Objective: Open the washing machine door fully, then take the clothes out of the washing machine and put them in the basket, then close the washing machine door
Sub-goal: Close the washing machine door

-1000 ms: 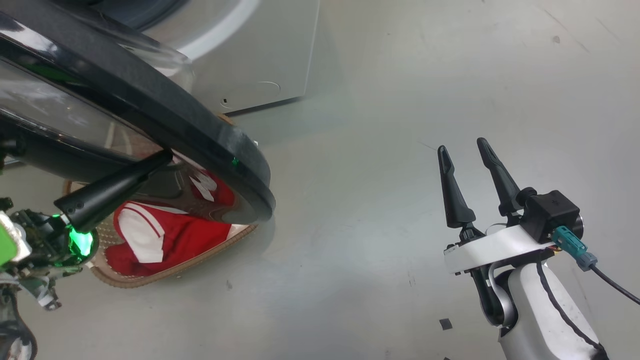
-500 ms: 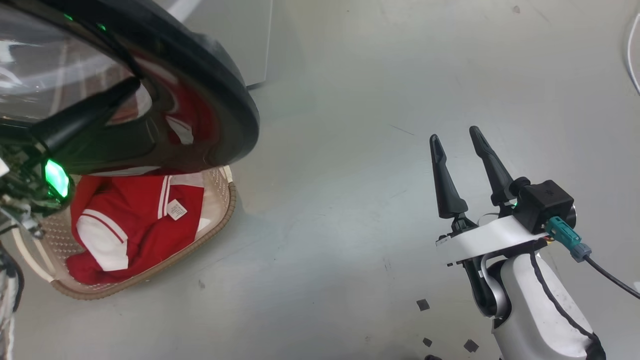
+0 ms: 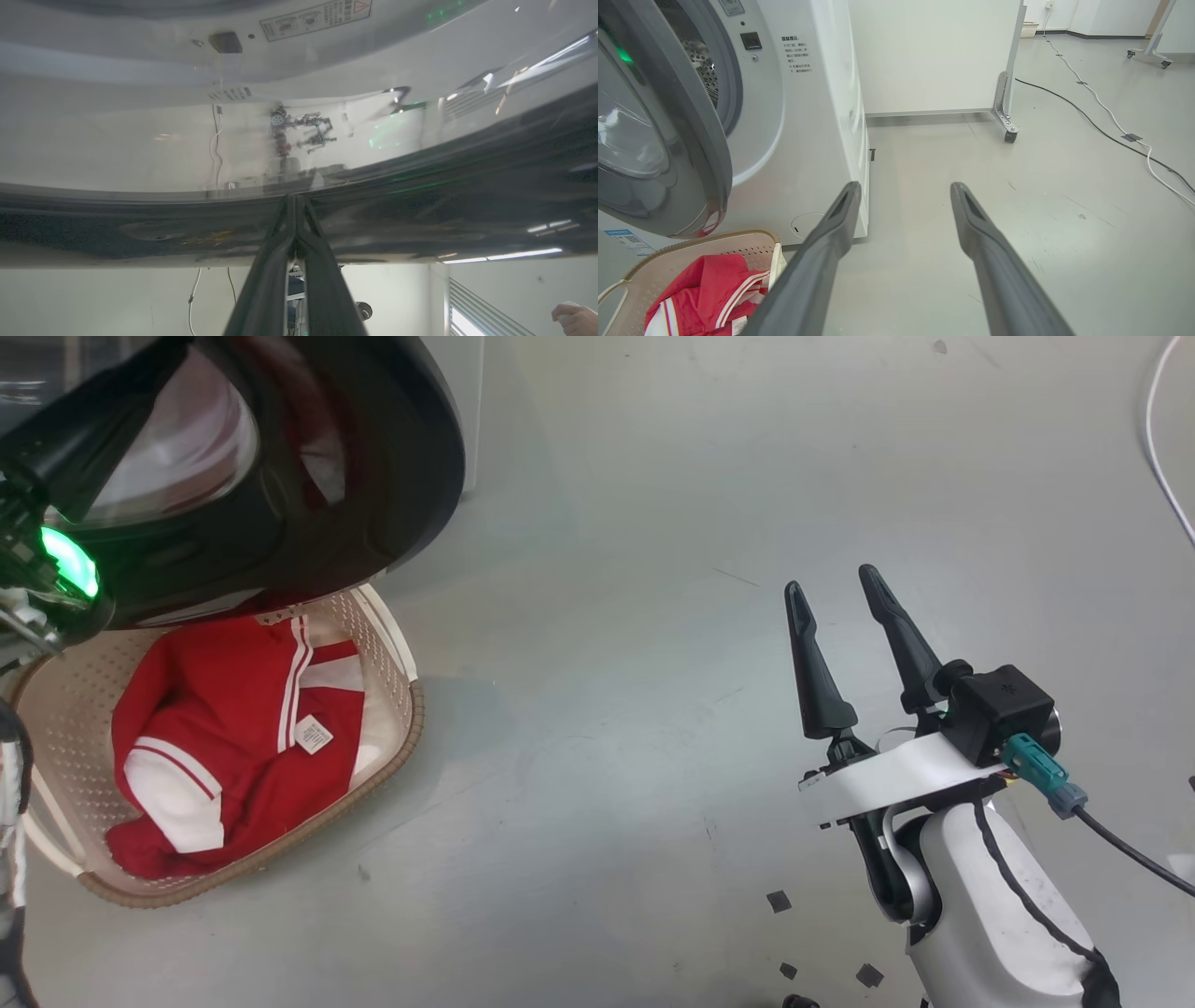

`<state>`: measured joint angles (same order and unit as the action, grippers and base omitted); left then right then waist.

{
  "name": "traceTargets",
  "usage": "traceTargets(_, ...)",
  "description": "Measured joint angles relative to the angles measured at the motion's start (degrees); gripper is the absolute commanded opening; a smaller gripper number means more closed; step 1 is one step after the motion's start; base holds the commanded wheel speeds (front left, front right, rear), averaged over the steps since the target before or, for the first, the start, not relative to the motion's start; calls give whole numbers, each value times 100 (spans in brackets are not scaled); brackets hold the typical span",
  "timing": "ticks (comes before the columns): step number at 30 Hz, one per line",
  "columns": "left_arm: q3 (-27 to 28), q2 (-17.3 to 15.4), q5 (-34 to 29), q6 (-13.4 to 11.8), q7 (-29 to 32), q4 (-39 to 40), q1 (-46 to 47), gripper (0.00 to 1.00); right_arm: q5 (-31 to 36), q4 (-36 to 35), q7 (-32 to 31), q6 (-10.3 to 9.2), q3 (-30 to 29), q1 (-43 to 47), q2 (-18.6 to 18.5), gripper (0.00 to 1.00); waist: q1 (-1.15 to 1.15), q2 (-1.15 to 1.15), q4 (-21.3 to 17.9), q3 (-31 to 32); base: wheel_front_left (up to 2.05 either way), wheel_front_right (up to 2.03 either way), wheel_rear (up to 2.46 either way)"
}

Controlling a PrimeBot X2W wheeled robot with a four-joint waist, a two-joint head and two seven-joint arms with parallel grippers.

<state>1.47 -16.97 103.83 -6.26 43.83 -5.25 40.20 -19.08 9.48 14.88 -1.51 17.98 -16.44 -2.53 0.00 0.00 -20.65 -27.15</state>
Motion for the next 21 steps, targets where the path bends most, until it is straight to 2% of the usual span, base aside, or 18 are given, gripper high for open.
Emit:
traceTargets(15,-156,125,-207,10,-153,-759,387,0,-65,47,0,-75,-63,-18,-5,100,0,0,-34,106,0,0,0)
traceTargets(21,-167,233,-193,304,-96,-887,377,0,10,110,0,-114,-168,-16,-4,100,0,0,111,217,0,0,0)
